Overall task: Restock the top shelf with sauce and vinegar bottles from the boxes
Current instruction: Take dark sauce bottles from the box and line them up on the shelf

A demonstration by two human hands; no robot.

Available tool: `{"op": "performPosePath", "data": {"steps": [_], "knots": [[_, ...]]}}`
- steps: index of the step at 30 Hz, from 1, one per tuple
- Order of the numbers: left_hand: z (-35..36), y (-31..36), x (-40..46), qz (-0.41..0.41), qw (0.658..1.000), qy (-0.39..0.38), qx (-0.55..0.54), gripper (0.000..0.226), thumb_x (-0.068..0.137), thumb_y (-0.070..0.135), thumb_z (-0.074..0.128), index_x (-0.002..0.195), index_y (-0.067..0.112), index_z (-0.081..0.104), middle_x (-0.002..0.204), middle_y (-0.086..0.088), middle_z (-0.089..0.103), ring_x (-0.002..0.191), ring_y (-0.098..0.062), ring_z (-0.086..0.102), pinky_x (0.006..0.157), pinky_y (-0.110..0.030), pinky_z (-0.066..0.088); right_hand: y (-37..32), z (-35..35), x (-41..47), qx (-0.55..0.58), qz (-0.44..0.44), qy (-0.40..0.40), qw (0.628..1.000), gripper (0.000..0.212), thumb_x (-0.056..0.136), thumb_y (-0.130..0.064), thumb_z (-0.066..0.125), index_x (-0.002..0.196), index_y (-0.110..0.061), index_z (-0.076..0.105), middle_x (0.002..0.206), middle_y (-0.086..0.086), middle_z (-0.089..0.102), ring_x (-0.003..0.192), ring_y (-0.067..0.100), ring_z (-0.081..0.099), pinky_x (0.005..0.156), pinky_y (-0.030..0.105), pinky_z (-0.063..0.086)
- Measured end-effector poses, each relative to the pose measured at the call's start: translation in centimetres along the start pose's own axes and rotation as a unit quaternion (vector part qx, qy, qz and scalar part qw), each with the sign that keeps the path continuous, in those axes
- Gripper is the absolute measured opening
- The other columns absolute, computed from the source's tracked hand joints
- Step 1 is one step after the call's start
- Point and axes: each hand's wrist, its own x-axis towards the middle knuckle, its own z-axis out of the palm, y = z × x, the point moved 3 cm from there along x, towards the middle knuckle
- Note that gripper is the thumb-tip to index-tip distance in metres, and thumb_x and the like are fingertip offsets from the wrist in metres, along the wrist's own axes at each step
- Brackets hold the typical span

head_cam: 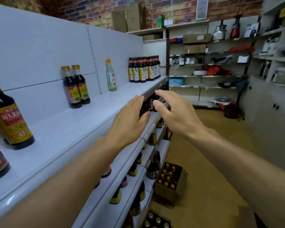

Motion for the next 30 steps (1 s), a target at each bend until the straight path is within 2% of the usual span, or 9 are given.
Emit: {"op": "performPosePath", "data": {"steps": [4, 11, 15, 18, 21, 24, 26, 28, 30], "knots": [[1.7, -0.8, 2.4, -0.023, 1.0, 0.014, 0.008, 0.053, 0.102, 0.031, 0.046, 0.151, 0.019, 0.03, 0.157, -0.001, 0.032, 0.145, -0.013, 0.025, 0.114, -0.024, 0.019, 2.6, 1.8, 3.0, 0.041, -0.029, -0.009, 0.999, 0.044, 0.101, -0.037, 0.046, 0.141, -0.018, 0.05, 0.144, -0.003, 0.052, 0.135, 0.012, 0.043, 0.112, 0.036, 0.036], [5.2, -1.2, 7.0, -0.075, 0.996, 0.042, 0.025, 0.052, 0.101, 0.031, 0.046, 0.15, 0.017, 0.034, 0.151, -0.003, 0.043, 0.138, -0.017, 0.039, 0.111, -0.031, 0.03, 7.7, 3.6, 7.9, 0.062, -0.073, -0.046, 0.994, 0.044, 0.101, -0.04, 0.045, 0.14, -0.021, 0.052, 0.14, -0.004, 0.055, 0.132, 0.011, 0.044, 0.109, 0.036, 0.038], [7.2, -1.6, 8.0, -0.087, 0.995, 0.039, 0.011, 0.043, 0.101, 0.028, 0.048, 0.143, 0.019, 0.043, 0.133, -0.004, 0.058, 0.119, -0.018, 0.052, 0.093, -0.028, 0.039, 9.6, 5.0, 9.4, 0.072, -0.085, -0.077, 0.991, 0.044, 0.101, -0.039, 0.044, 0.14, -0.02, 0.052, 0.142, -0.003, 0.054, 0.133, 0.012, 0.044, 0.11, 0.035, 0.037], [8.5, -2.7, 8.4, -0.088, 0.995, 0.035, 0.016, 0.036, 0.1, 0.029, 0.048, 0.136, 0.022, 0.049, 0.124, -0.003, 0.061, 0.113, -0.018, 0.056, 0.091, -0.034, 0.045, 10.4, 6.2, 9.8, 0.09, -0.085, -0.091, 0.988, 0.043, 0.102, -0.037, 0.045, 0.14, -0.018, 0.052, 0.142, -0.002, 0.053, 0.134, 0.014, 0.044, 0.111, 0.036, 0.036], [9.5, -4.1, 8.5, -0.088, 0.996, 0.032, 0.004, 0.034, 0.1, 0.031, 0.047, 0.133, 0.022, 0.051, 0.12, -0.001, 0.063, 0.109, -0.017, 0.056, 0.09, -0.036, 0.047, 11.2, 7.8, 9.8, 0.093, -0.079, -0.099, 0.988, 0.043, 0.102, -0.037, 0.045, 0.139, -0.019, 0.053, 0.141, -0.001, 0.054, 0.133, 0.016, 0.044, 0.11, 0.037, 0.037], [10.7, -5.7, 8.3, -0.07, 0.997, 0.023, -0.002, 0.03, 0.1, 0.031, 0.045, 0.129, 0.025, 0.052, 0.104, 0.008, 0.061, 0.096, -0.014, 0.058, 0.074, -0.029, 0.042, 11.6, 9.8, 9.2, 0.094, -0.069, -0.115, 0.987, 0.042, 0.101, -0.037, 0.046, 0.137, -0.017, 0.055, 0.138, 0.002, 0.057, 0.13, 0.019, 0.048, 0.106, 0.04, 0.041], [11.5, -6.8, 7.8, -0.063, 0.998, 0.012, -0.009, 0.026, 0.099, 0.029, 0.044, 0.123, 0.026, 0.053, 0.097, 0.011, 0.061, 0.087, -0.009, 0.058, 0.069, -0.026, 0.041, 11.8, 11.1, 8.4, 0.1, -0.065, -0.125, 0.985, 0.039, 0.101, -0.034, 0.047, 0.133, -0.015, 0.058, 0.132, 0.003, 0.061, 0.125, 0.021, 0.052, 0.102, 0.042, 0.042], [12.6, -8.0, 7.0, -0.065, 0.998, -0.003, -0.028, 0.025, 0.099, 0.031, 0.043, 0.121, 0.027, 0.054, 0.097, 0.01, 0.062, 0.087, -0.007, 0.058, 0.073, -0.03, 0.048, 12.1, 12.5, 7.5, 0.104, -0.055, -0.135, 0.984, 0.04, 0.101, -0.035, 0.046, 0.135, -0.017, 0.057, 0.134, 0.002, 0.06, 0.125, 0.02, 0.051, 0.103, 0.042, 0.042], [13.9, -9.5, 6.2, -0.073, 0.997, -0.021, -0.033, 0.032, 0.099, 0.036, 0.041, 0.127, 0.026, 0.052, 0.108, 0.006, 0.064, 0.099, -0.011, 0.06, 0.083, -0.037, 0.052, 12.7, 14.0, 6.5, 0.109, -0.043, -0.149, 0.982, 0.042, 0.101, -0.036, 0.046, 0.138, -0.018, 0.055, 0.137, 0.0, 0.058, 0.128, 0.019, 0.049, 0.105, 0.04, 0.041]]}}
